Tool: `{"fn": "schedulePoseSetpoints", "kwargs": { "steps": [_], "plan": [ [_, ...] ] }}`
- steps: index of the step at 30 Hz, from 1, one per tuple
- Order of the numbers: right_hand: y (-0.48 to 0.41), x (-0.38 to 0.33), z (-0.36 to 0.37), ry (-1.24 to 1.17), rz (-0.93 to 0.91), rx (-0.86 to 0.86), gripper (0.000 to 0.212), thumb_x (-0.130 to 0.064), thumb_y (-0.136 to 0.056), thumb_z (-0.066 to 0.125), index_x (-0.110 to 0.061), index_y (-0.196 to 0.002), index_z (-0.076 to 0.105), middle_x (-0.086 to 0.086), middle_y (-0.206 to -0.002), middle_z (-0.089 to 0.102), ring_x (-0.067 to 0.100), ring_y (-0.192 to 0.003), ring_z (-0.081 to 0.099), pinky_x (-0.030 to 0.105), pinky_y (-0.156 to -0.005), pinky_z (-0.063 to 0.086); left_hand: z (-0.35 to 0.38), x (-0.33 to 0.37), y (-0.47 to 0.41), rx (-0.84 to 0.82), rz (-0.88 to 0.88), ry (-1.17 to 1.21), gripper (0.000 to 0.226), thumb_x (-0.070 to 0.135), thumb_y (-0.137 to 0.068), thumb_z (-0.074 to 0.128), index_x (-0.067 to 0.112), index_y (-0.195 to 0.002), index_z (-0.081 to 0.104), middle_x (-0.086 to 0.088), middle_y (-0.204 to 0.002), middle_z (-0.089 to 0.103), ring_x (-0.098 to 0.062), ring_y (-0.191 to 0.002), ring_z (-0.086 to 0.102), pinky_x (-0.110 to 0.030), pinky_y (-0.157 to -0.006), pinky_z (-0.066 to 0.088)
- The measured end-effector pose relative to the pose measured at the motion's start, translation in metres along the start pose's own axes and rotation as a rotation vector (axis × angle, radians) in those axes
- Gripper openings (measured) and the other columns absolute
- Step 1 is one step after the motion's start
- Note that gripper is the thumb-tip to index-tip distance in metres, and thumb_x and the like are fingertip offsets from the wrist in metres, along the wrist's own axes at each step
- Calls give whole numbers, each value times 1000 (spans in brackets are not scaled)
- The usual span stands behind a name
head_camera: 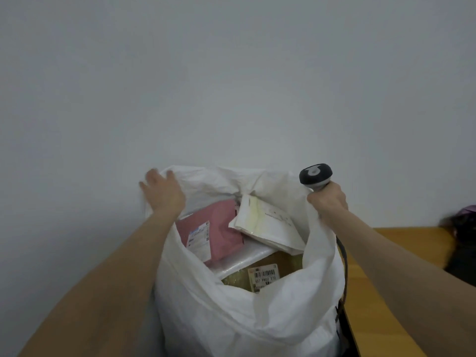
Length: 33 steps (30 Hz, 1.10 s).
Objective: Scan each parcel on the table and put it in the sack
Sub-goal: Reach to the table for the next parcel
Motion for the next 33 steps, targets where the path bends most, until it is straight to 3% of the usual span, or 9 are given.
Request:
{"fn": "schedulePoseSetpoints", "kwargs": {
  "steps": [1, 3, 6, 10, 19, 22, 24, 28, 33],
  "plan": [
    [0, 1, -3, -1, -4, -8, 18, -7, -80, 58, -12, -98, 54, 5, -79, 55, 31, -81, 59, 33, -67, 44, 1, 27, 7, 1, 187, 15, 47, 26, -94, 52, 18, -139, 44, -20, -145, 30, -34, -134, 30, -42, -111, 24],
    [-1, 5, -8, -16, 3, -16, 21, -7, -78, 59, -11, -99, 56, 8, -85, 60, 33, -84, 60, 34, -67, 44, 13, 80, 30, -261, 415, 224, 46, 30, -98, 47, 20, -143, 41, -17, -146, 36, -31, -132, 37, -39, -107, 31],
    [-4, 14, -16, -62, 14, 7, 23, -6, -79, 60, -10, -101, 57, 11, -89, 62, 33, -81, 60, 33, -65, 44, 43, 131, 76, -779, 478, 345, 50, 32, -101, 41, 16, -148, 34, -9, -154, 30, -26, -139, 33, -34, -112, 25],
    [-6, 20, -16, -43, 11, 3, 19, -7, -79, 59, -13, -97, 55, 7, -83, 60, 31, -79, 60, 31, -65, 44, 65, 158, 111, -953, 611, 330, 50, 34, -99, 47, 19, -146, 40, -4, -153, 34, -23, -138, 34, -34, -113, 24],
    [-13, 35, -19, -119, 29, -6, 16, -13, -76, 62, -14, -91, 57, 3, -74, 58, 26, -69, 57, 26, -56, 40, 92, 145, 116, -951, 591, 256, 56, 36, -87, 68, 23, -138, 50, -2, -149, 42, -23, -132, 42, -37, -112, 31],
    [-13, 50, -33, -196, 63, 0, 22, -21, -77, 69, -12, -94, 60, 8, -82, 68, 28, -79, 66, 35, -70, 55, 75, 155, 106, -942, 617, 203, 50, 36, -90, 64, 18, -136, 54, -3, -147, 44, -23, -133, 42, -32, -109, 29],
    [-11, 62, -45, -275, 98, 27, 26, -23, -79, 71, -8, -98, 62, 10, -86, 70, 28, -82, 70, 42, -80, 58, 59, 168, 98, -810, 618, 205, 44, 35, -92, 60, 16, -132, 57, -4, -141, 51, -21, -128, 48, -31, -105, 35],
    [2, 87, -73, -556, 251, 23, 25, -19, -82, 72, -4, -99, 61, 11, -76, 71, 22, -61, 67, 33, -62, 55, 28, 207, 87, -497, 584, 317, 42, 31, -91, 56, 17, -131, 56, -8, -138, 50, -25, -123, 51, -37, -101, 43],
    [24, 123, -112, -731, 432, 56, 26, -19, -84, 74, -3, -98, 58, 12, -58, 67, 21, -50, 62, 28, -51, 52, -5, 282, 119, -337, 721, 366, 39, 33, -94, 55, 20, -130, 55, -9, -133, 45, -28, -122, 48, -39, -93, 44]
  ]
}}
Point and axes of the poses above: each hand's wrist, its own y-axis away from the middle knuckle, its own z-axis out of the palm, x = y × z, the point moved 3 cm from there along -y, towards the middle knuckle
